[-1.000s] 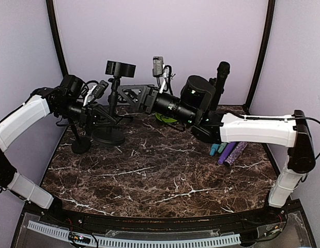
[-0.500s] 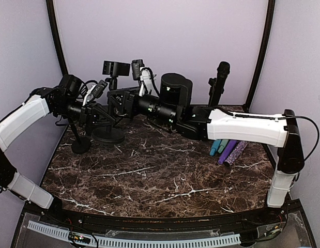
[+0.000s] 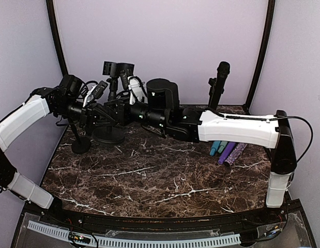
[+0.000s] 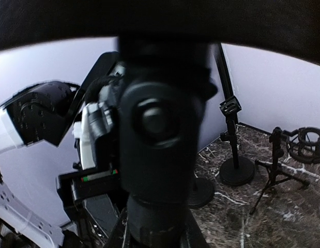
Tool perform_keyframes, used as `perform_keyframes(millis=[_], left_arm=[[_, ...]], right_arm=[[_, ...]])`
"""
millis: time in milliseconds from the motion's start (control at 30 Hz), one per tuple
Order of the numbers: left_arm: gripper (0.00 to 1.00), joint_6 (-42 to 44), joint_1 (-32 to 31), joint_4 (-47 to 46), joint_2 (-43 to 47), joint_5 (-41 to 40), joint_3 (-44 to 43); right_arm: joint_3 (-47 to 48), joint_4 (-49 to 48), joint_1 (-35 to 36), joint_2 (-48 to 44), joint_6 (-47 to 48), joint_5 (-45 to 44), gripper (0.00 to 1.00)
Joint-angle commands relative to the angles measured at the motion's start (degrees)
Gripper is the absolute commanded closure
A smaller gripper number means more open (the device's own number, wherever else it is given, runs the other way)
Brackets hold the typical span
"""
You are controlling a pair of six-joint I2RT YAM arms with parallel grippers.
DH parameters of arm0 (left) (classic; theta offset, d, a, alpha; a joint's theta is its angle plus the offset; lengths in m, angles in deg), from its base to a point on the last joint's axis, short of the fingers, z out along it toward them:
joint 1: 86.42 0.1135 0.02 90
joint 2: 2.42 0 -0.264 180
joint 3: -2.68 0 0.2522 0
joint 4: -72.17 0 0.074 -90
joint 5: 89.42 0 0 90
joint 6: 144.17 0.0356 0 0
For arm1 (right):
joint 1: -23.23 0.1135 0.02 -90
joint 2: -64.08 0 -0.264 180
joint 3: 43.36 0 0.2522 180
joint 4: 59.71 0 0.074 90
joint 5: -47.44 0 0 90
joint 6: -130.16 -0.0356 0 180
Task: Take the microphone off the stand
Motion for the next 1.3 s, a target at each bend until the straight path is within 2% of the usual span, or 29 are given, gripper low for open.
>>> perform_keyframes(millis=[0, 67, 200, 367, 500, 633, 967, 1267], left_arm=[[0.99, 1.1, -0.3, -0.4, 1.4, 1.7, -1.1], [0.87, 0.9, -0.3, -0.6, 1.4, 0.7, -0.8], [0.38, 0.2, -0.3, -1.1, 1.5, -3.0, 0.1], [0.07, -0.1, -0.3, -0.6, 2.0, -8.4, 0.7], [0.01, 1.9, 0.6, 4.6, 2.6, -10.7, -0.7], [0.01, 4.6, 4.6, 11.3, 3.4, -8.8, -2.4], [0.01, -0.7, 7.0, 3.1, 5.6, -13.3, 2.4], [0.01, -0.4, 7.0, 3.1, 5.6, -14.6, 2.9]], right_arm=[[-1.4, -3.9, 0.4, -1.7, 1.2, -3.0, 0.95], [-2.6, -4.8, 0.3, -2.6, 1.9, -4.1, 1.00], [-4.6, -5.7, 0.3, -3.6, 3.0, -6.3, 1.00], [-8.2, -7.0, -0.4, -4.6, 4.3, -9.4, 1.00], [-12.7, -9.2, -0.9, -5.4, 6.3, -12.8, 1.00], [-18.2, -11.9, -1.0, -5.5, 8.4, -17.6, 1.00], [-19.6, -19.5, -1.2, 0.9, 9.7, -21.6, 1.00], [-10.8, -23.8, -3.5, 12.6, 15.1, -25.4, 1.00]])
